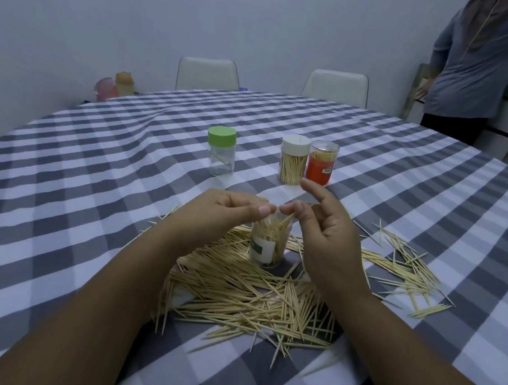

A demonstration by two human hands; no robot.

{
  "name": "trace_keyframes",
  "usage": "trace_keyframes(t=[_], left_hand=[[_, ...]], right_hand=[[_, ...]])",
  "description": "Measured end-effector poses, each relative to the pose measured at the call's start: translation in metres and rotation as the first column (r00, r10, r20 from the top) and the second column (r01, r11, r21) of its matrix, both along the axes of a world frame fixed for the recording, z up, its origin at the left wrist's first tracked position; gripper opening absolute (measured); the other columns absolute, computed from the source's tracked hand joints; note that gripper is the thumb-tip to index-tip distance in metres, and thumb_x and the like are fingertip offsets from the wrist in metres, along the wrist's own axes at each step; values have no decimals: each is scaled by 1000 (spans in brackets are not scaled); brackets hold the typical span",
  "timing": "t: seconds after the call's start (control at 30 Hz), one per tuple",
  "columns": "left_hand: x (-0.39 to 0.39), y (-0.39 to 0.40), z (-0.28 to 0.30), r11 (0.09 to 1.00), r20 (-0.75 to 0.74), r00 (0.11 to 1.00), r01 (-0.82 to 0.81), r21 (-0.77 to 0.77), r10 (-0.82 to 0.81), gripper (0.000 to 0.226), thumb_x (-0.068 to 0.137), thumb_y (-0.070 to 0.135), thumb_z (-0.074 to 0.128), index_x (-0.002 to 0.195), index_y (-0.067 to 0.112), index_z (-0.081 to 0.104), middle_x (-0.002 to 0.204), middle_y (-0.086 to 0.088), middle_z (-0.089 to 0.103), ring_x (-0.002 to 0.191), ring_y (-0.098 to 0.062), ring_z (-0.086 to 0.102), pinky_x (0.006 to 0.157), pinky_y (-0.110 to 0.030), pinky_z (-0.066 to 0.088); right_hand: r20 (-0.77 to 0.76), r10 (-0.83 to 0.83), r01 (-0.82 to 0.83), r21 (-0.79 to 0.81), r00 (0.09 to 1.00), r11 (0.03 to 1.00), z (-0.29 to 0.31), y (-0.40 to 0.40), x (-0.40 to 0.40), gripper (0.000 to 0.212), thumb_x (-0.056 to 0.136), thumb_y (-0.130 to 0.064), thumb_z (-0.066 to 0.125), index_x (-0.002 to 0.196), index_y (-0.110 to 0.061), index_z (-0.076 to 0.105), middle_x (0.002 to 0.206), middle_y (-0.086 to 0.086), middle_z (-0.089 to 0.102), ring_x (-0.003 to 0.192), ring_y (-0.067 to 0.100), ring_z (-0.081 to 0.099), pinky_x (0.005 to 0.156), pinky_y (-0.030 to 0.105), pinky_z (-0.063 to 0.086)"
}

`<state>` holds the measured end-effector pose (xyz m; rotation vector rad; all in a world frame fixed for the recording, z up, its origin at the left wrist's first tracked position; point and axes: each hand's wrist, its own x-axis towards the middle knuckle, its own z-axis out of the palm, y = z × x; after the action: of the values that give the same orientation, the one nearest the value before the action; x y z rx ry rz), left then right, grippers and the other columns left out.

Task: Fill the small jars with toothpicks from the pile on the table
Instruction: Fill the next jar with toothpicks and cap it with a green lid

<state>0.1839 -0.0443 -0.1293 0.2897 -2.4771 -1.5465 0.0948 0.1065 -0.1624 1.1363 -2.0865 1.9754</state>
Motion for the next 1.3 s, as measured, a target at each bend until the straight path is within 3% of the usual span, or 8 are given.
trace_keyframes(t=[0.07, 0.17, 0.3, 0.4, 0.57, 0.87, 1.1, 1.3], left_hand=[[1, -5, 1, 1000, -23, 999, -24, -11, 24, 32, 82, 53, 57, 111, 42, 64, 118, 19, 63, 107, 5, 56, 85, -24, 40], [3, -18, 2, 995, -37, 994, -102, -9, 101, 28, 95, 28, 52, 121, 36, 59, 122, 16, 62, 108, 0, 56, 92, -29, 42], [4, -23, -4, 908, 193, 967, -73, -413, 166, 47, 92, 14, 52, 136, 32, 50, 136, 5, 53, 112, -9, 54, 86, -22, 39], [0, -21, -11, 850, 306, 937, 22, -527, 166, 61, 88, 20, 56, 144, 33, 37, 140, -4, 51, 121, -22, 52, 89, -26, 40], [-5, -23, -18, 743, 346, 920, 99, -662, 186, 73, 87, 25, 56, 151, 32, 22, 146, 1, 44, 128, -20, 44, 101, -30, 38], [-15, -17, -11, 509, 252, 932, 89, -856, 261, 40, 99, 26, 44, 136, 42, 47, 129, -2, 59, 114, -22, 55, 95, -34, 45], [-13, -22, -3, 544, 219, 905, -17, -839, 365, 35, 100, 26, 46, 133, 35, 53, 132, -3, 58, 116, -21, 55, 94, -29, 44], [-6, -26, -6, 682, 14, 940, -237, -692, 341, 34, 99, 25, 47, 132, 29, 55, 129, -4, 61, 113, -20, 56, 83, -24, 40]], right_hand=[[-20, 5, -4, 45, 1000, 999, -1, 0, -1, 32, 98, -21, 49, 126, -35, 49, 101, -5, 70, 97, -2, 61, 78, 6, 44], [-169, 42, 4, 266, 985, 964, -3, -3, -2, 48, 97, -40, 39, 143, -25, 37, 139, -4, 49, 129, 1, 38, 105, 20, 32], [-436, 129, 87, 443, 891, 892, -5, -8, 2, 60, 93, -55, 27, 147, -31, 16, 153, -17, 19, 133, -11, 6, 106, 27, 9], [-521, 196, 87, 470, 831, 878, -8, -11, 1, 61, 92, -53, 22, 146, -26, 26, 152, -11, 28, 137, -5, 9, 105, 29, 12], [-598, 134, 84, 323, 791, 943, -8, -10, 2, 50, 93, -33, 41, 137, -12, 48, 144, 6, 46, 131, 20, 43, 102, 39, 39], [-500, 131, 77, 374, 856, 924, -6, -9, 5, 60, 85, -27, 55, 142, -15, 40, 137, 3, 52, 130, 17, 42, 104, 33, 29], [-409, 86, 72, 355, 909, 932, -2, -7, 3, 69, 87, -34, 60, 147, -23, 29, 149, -3, 36, 134, 4, 28, 111, 46, 29], [-321, 121, 18, 396, 939, 918, 2, -4, 6, 79, 86, -29, 66, 149, -28, 19, 151, -6, 29, 135, 7, 29, 111, 37, 30]])
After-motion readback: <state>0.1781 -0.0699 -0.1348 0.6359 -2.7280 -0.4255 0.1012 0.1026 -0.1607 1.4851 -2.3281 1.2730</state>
